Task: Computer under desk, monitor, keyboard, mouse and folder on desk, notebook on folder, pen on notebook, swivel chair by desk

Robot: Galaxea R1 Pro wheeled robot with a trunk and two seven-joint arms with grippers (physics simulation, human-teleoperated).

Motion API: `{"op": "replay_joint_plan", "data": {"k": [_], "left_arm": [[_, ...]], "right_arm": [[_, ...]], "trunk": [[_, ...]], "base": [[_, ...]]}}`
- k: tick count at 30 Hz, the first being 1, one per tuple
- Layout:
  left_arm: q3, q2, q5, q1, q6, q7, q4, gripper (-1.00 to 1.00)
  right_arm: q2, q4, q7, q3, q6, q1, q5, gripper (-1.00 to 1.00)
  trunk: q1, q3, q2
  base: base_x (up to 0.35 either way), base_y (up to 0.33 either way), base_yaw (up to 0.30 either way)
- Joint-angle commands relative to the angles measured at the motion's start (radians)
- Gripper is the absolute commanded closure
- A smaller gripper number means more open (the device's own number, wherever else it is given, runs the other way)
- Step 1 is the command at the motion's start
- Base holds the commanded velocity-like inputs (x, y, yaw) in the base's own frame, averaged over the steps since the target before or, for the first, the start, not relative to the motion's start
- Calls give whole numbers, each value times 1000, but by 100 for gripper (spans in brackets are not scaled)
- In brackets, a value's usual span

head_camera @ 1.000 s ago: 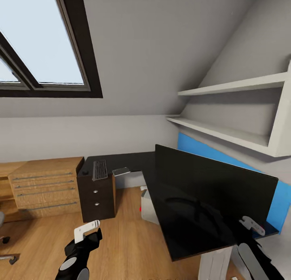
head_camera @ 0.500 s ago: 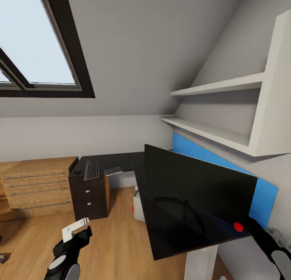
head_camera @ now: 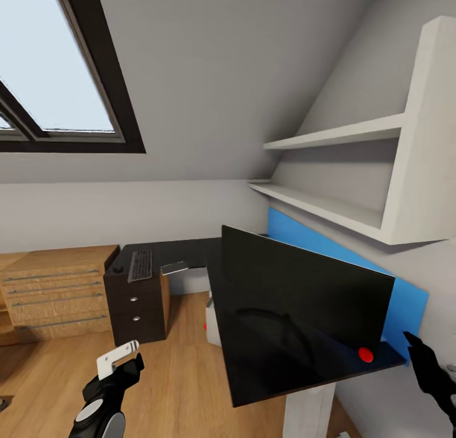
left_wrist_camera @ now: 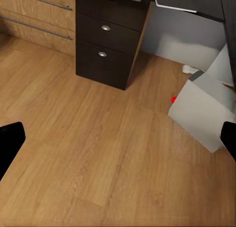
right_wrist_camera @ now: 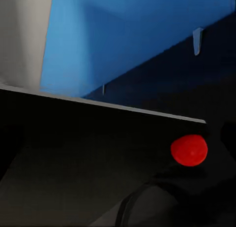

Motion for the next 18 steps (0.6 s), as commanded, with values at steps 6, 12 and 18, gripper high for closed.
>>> {"op": "replay_joint_plan", "data": {"k": [6, 12, 18], "left_arm": [[-2, -1, 13, 0, 3, 7, 1, -100], [-6, -2, 26, 0, 5, 7, 8, -100], [-6, -1, 27, 0, 6, 7, 8, -100]], "right_arm": [[28, 4, 2, 50, -70, -1, 21, -100], [75, -1, 2, 105, -89, -1, 31, -100], [79, 1, 6, 109, -91, -1, 31, -100]], "trunk": [[0, 0, -1], [0, 0, -1], [0, 0, -1]], "base": [[0, -285, 0], [-1, -65, 0], [-230, -184, 180]]}}
